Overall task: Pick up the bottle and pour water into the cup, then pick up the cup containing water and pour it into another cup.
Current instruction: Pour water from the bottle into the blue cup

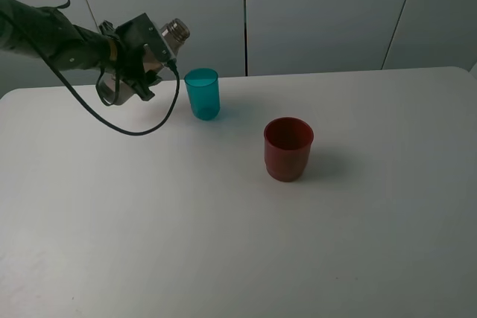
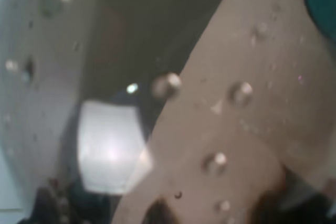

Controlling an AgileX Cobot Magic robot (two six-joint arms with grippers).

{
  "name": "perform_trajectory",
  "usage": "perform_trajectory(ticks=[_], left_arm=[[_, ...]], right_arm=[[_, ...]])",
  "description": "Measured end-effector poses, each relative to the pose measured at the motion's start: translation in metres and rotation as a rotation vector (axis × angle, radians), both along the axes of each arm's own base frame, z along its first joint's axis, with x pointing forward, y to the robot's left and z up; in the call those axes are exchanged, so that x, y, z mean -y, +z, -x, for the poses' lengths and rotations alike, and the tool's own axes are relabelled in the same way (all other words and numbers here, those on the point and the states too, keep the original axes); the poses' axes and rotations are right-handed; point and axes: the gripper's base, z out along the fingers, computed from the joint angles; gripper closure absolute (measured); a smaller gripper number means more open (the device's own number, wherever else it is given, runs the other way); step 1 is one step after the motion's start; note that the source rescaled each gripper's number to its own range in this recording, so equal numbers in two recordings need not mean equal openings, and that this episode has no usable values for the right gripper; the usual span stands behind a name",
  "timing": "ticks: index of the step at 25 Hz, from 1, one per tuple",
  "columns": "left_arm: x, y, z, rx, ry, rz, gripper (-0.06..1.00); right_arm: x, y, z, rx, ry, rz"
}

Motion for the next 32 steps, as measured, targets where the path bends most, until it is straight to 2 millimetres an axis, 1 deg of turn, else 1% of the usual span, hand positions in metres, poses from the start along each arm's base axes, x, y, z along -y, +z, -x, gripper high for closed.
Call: perform_trajectory(ticks=[6,10,21,25,32], left_arm=[[0.001,-0.010,-0.001,-0.014,-0.049,-0.059,0.94],[0.001,-0.018,-0.004,-0.020,-0.074,-0.095,0.94],[0.002,-0.004,-0.018,0.053,-0.128,-0.191,0.94],[0.002,-0.004,-0.024,0.070,-0.150,-0.245,0.94],[0.001,-0.005,-0.026,0.087,-0.204,-0.336,0.94]], right_arm=[[0.000,0.000,0.000,0.000,0.000,0.000],[0.000,0.000,0.000,0.000,0.000,0.000],[0.000,0.000,0.000,0.000,0.000,0.000],[0.000,0.000,0.000,0.000,0.000,0.000],[0.000,0.000,0.000,0.000,0.000,0.000]])
